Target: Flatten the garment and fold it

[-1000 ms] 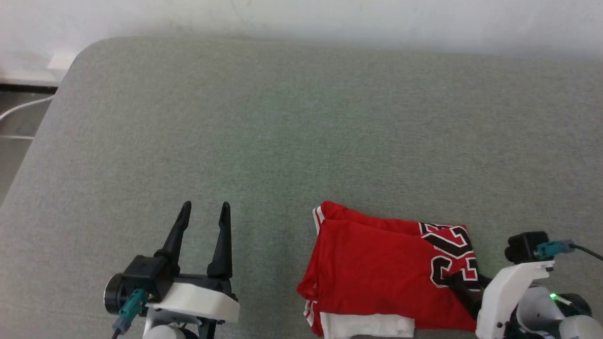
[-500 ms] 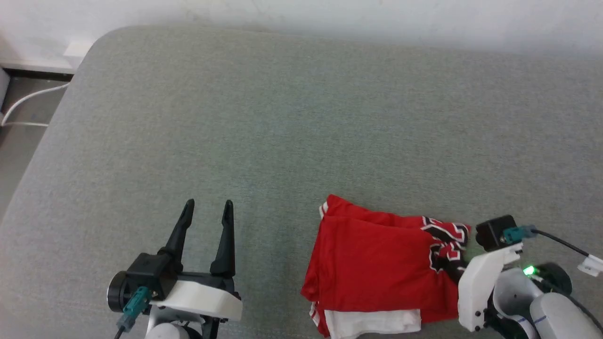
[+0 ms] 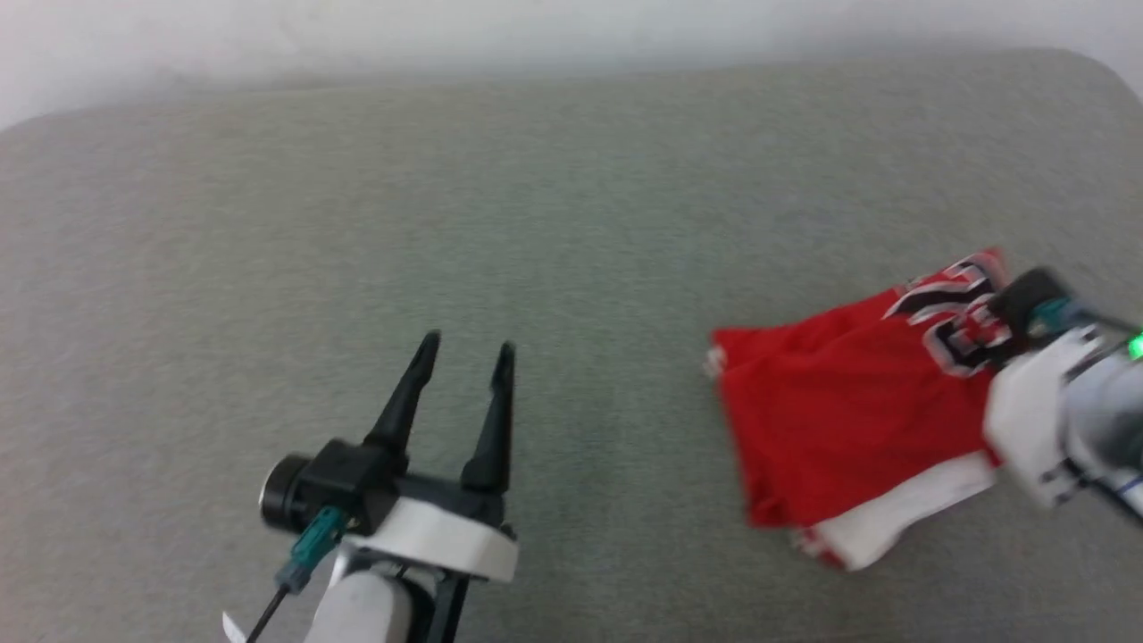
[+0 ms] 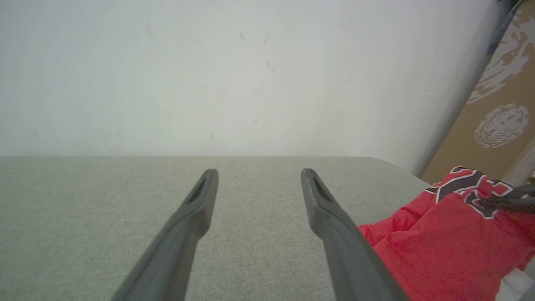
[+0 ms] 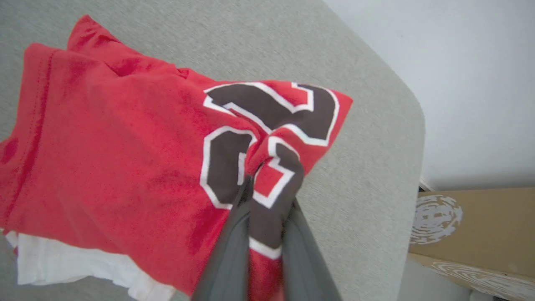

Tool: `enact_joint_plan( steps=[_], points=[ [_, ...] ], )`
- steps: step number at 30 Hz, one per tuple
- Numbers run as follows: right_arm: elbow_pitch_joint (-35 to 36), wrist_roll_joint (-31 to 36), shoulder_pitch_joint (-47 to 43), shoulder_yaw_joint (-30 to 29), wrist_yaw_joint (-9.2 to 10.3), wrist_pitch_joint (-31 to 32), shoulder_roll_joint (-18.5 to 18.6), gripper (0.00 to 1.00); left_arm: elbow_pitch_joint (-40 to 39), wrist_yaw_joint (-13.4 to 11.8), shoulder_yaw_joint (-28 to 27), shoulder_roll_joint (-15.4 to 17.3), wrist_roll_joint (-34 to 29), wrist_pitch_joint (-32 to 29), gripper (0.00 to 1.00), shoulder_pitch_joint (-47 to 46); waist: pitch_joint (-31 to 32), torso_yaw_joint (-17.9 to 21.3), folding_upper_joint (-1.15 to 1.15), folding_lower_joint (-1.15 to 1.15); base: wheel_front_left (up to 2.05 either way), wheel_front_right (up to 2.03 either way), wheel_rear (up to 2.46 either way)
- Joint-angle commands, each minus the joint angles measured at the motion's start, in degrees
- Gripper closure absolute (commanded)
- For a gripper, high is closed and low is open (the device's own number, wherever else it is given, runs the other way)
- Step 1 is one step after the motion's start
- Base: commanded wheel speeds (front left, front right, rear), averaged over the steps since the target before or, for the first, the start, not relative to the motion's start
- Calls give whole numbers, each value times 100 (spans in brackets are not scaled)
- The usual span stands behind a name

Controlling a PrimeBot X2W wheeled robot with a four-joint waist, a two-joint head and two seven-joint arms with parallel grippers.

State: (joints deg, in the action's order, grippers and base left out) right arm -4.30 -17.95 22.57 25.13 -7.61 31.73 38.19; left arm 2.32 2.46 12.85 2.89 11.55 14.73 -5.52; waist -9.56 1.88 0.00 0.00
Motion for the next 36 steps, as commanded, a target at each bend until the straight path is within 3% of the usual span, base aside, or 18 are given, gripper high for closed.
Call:
enact_joint_plan(
  steps=[1, 5, 9, 19, 28, 29, 31, 36],
  points=[
    [12, 1, 176, 7, 12, -28, 156, 100, -49, -11, 61, -2, 33, 27, 0, -171, -432, 592, 0, 0, 0, 0, 0],
    [-141, 20, 549, -64, 12, -284, 712, 100, -110, -10, 269, -2, 18, 27, 0, -531, -894, 792, 0, 0, 0, 0, 0],
    [-580, 119, 792, -475, 12, -672, 989, 100, -144, 32, 424, -2, -47, 27, 0, -866, -1361, 798, 0, 0, 0, 0, 0],
    [-1994, 597, 695, -1847, 12, -1693, 1244, 100, -219, 148, 584, -2, -204, 27, 0, -1314, -2263, 354, 0, 0, 0, 0, 0],
    [-2849, 1408, 698, -2265, 12, -2435, 1450, 100, -252, 199, 484, -2, -311, 27, 0, -1508, -2665, 91, 0, 0, 0, 0, 0],
    [-2929, 1452, 742, -2295, 12, -2434, 1413, 97, -241, 211, 468, -2, -323, 27, 0, -1522, -2681, 82, 0, 0, 0, 0, 0],
    [-3057, 1527, 850, -2415, 12, -2498, 1328, 0, -219, 226, 428, -2, -332, 27, 0, -1538, -2683, 64, 0, 0, 0, 0, 0],
    [-3278, 1670, 986, -2533, 12, -2595, 1173, 0, -150, 219, 318, -2, -283, 27, 0, -1473, -2398, 85, 0, 0, 0, 0, 0]
  ],
)
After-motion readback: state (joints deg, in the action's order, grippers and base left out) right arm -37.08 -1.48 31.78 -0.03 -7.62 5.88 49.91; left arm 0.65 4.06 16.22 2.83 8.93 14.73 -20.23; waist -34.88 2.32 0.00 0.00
